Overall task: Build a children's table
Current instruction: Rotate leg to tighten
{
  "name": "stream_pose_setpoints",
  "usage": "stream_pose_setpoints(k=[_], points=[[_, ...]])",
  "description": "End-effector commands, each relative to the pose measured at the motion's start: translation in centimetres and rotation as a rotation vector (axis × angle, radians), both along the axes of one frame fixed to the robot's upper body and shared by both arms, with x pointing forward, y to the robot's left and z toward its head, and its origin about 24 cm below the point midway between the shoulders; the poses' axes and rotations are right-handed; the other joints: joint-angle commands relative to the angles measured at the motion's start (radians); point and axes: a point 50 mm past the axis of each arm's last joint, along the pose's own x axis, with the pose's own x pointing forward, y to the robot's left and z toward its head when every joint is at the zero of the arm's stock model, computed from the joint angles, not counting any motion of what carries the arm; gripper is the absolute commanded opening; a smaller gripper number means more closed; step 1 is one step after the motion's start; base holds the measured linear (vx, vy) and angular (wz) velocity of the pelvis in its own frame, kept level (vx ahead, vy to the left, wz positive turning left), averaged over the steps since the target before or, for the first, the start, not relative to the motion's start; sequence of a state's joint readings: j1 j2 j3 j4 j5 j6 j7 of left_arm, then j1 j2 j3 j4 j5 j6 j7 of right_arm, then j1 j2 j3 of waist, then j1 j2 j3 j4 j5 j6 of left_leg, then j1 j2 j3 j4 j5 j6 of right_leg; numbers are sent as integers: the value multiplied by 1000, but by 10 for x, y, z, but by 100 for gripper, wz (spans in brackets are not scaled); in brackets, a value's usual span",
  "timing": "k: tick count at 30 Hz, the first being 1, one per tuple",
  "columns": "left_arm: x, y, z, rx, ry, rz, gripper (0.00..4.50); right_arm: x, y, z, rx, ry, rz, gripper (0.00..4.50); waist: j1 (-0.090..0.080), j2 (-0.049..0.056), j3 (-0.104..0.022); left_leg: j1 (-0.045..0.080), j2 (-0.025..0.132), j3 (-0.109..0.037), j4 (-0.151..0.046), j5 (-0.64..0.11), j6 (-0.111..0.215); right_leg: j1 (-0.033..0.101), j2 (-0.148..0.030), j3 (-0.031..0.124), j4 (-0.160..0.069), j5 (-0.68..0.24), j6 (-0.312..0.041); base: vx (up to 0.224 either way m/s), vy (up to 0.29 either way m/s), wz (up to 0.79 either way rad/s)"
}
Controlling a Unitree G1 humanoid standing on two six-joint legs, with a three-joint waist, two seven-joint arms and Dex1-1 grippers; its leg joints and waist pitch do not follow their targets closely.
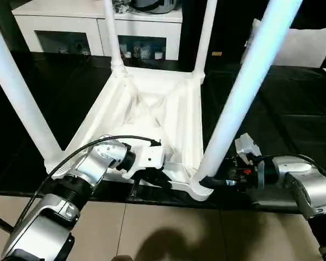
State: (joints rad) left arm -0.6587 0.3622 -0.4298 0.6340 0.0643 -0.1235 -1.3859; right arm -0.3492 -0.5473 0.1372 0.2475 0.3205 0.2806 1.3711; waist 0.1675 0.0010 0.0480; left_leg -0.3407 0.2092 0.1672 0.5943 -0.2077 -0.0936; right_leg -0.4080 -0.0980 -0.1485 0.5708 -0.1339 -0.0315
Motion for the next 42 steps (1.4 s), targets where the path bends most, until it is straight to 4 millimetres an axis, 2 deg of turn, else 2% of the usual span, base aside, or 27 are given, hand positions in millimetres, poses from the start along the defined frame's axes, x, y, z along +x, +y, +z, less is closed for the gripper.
stream_pose_setpoints(k=[1, 4, 6, 9, 10, 11, 12, 13, 14, 15, 16, 17, 18, 19, 20, 21, 22, 26, 27, 28, 29, 32, 33, 36, 38, 39, 42], points=[[-5, -7, 0, -5, 7, -46, 0, -1, 4, 5, 30, 4, 40, 219, -7, -16, -73, -6, 29, 3, -66, -114, 72, 62, -64, 59, -62, -385, -101, 0, 0, 0], [-3, -10, 2, -47, 16, 15, 0, -1, 6, 5, 62, 16, 9, 202, -8, -12, -73, -6, 30, 2, -66, -114, 70, 63, -65, 59, -61, -371, -111, 0, 0, 0], [2, -14, 2, -91, 31, 139, 0, 0, 12, 2, 89, 43, -100, 200, -10, -14, -71, -6, 28, 3, -66, -118, 67, 63, -64, 58, -64, -382, -108, 0, 0, 0], [5, -20, 0, -99, 43, 256, 0, 8, 21, -2, 44, 32, -268, 198, -21, -19, -64, -4, 17, 2, -68, -156, 40, 60, -63, 52, -82, -499, -58, 0, 0, 0], [6, -21, 0, -104, 43, 279, 0, 11, 23, -3, 36, 31, -311, 198, -30, -19, -61, -2, 10, 3, -65, -176, 28, 58, -62, 44, -94, -563, -25, 0, 0, 0], [10, -26, -1, -116, 47, 353, 0, 19, 29, -6, 10, 35, -439, 198, -43, -23, -58, -6, 7, 1, -65, -185, 18, 59, -59, 39, -100, -601, 2, 0, 0, 0], [11, -29, -1, -121, 50, 390, 0, 23, 31, -7, -4, 42, -502, 197, -49, -21, -56, -4, 4, 1, -63, -196, 13, 55, -57, 33, -106, -624, 15, 0, 0, 0], [15, -32, 0, -129, 45, 442, 0, 30, 35, -9, -30, 45, -587, 196, -69, -21, -55, -6, -1, -4, -57, -221, 1, 56, -56, 17, -117, -669, 47, 0, 0, 0], [16, -34, 0, -132, 43, 462, 0, 32, 36, -10, -41, 45, -619, 196, -77, -17, -57, -4, -3, -5, -54, -232, 4, 57, -57, 10, -124, -681, 58, 0, 0, 0], [18, -36, 1, -139, 41, 506, 0, 36, 37, -12, -73, 40, -679, 196, -95, -17, -57, -6, -4, -8, -49, -254, 11, 59, -55, -4, -136, -690, 83, 0, 0, 0], [25, -43, 4, -168, 31, 601, 0, 45, 40, -14, -101, 52, -784, 196, -110, -7, -58, -2, 1, -11, -49, -271, 20, 62, -53, -17, -147, -673, 88, 0, 0, 0], [30, -49, 6, -189, 23, 671, 0, 49, 44, -13, -90, 47, -834, 196, -124, 3, -64, -2, 14, -23, -54, -287, 24, 74, -58, -26, -147, -621, 76, 0, 0, 0], [32, -52, 7, -198, 18, 699, 0, 51, 47, -12, -71, 42, -854, 196, -129, 6, -66, -4, 23, -26, -59, -293, 28, 79, -61, -21, -143, -581, 66, 0, 0, 0], [34, -58, 9, -208, 7, 731, 0, 54, 51, -10, -36, 16, -888, 249, -135, 5, -68, -7, 41, -32, -71, -313, 43, 83, -63, -11, -125, -473, 27, 0, 0, 0], [34, -58, 9, -208, 7, 731, 0, 54, 51, -10, -36, 16, -888, 249, -135, 5, -68, -7, 41, -32, -71, -313, 43, 83, -63, -11, -125, -473, 27, 0, 0, 0], [34, -60, 10, -211, 2, 734, 0, 55, 52, -9, -25, 4, -898, 261, -134, -4, -64, -6, 23, -24, -67, -295, 42, 76, -68, -10, -126, -469, -1, 0, 0, 0], [34, -60, 10, -211, 2, 734, 0, 55, 52, -9, -25, 4, -898, 268, -131, -5, -65, -8, 17, -20, -65, -265, 44, 77, -70, -8, -124, -476, -8, 0, 0, 0], [34, -60, 10, -202, -14, 733, 0, 54, 57, -5, 33, 1, -885, 311, -119, -11, -72, -13, 16, -13, -66, -162, 61, 75, -70, 10, -101, -384, -60, 0, 0, 0], [33, -58, 9, -195, -23, 727, 0, 53, 58, -4, 42, -4, -874, 311, -118, -14, -72, -15, 15, -13, -66, -152, 65, 75, -69, 13, -97, -379, -64, 0, 0, 0], [33, -55, 8, -183, -31, 725, 0, 52, 58, -3, 47, -19, -866, 341, -117, -18, -72, -14, 12, -11, -64, -146, 71, 69, -67, 17, -93, -391, -68, 0, 0, 0], [33, -52, 7, -174, -46, 718, 0, 50, 56, -3, 52, -30, -853, 341, -111, -16, -75, -16, 11, -10, -63, -127, 79, 70, -69, 25, -88, -383, -75, 0, 0, 0], [33, -49, 7, -166, -58, 709, 0, 49, 52, -2, 55, -41, -843, 368, -102, -15, -79, -24, 13, -8, -61, -64, 100, 74, -66, 33, -71, -304, -92, 0, 0, 0], [32, -41, 5, -142, -83, 654, 0, 44, 41, -1, 56, -67, -782, 385, -97, -16, -78, -26, 12, -8, -60, -58, 105, 74, -66, 34, -69, -296, -95, 0, 0, 0], [29, -35, 3, -121, -83, 599, 0, 40, 31, 1, 55, -81, -726, 403, -91, -15, -75, -24, 13, -4, -60, -86, 115, 72, -64, 36, -72, -318, -84, 0, 0, 0], [27, -32, 2, -112, -81, 556, 0, 37, 24, 3, 47, -86, -695, 403, -92, -14, -74, -22, 13, -5, -62, -101, 107, 71, -65, 33, -76, -348, -80, 0, 0, 0], [23, -27, 1, -95, -77, 486, 0, 33, 13, 5, 26, -93, -648, 414, -90, -12, -72, -20, 12, -5, -62, -123, 99, 70, -65, 31, -84, -390, -67, 0, 0, 0], [19, -23, -1, -78, -69, 410, 0, 30, 3, 6, 5, -93, -600, 445, -83, -13, -71, -15, 16, -5, -64, -138, 89, 66, -64, 32, -86, -410, -62, 0, 0, 0]])
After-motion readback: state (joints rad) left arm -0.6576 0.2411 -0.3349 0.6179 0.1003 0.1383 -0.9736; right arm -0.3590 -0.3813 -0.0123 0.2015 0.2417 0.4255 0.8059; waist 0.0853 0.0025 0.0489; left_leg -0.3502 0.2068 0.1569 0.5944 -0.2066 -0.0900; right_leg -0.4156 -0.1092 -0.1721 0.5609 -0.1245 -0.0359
